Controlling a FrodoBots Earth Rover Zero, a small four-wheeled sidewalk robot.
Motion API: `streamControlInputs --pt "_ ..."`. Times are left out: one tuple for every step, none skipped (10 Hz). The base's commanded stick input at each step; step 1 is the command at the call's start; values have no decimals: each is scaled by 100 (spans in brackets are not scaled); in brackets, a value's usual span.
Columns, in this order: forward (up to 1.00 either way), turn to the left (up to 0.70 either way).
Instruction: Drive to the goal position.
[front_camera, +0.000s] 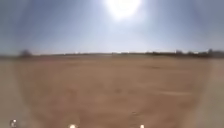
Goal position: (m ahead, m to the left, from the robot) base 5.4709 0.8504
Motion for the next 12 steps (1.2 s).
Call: streamControlInputs --pt "100 0" --pt "100 0" --pt "100 0" --pt "100 0" --pt "100 0" --pt "100 0" --pt "100 0" --pt "100 0" --pt "100 0" --pt "100 0" --pt "100 0" --pt "100 0"
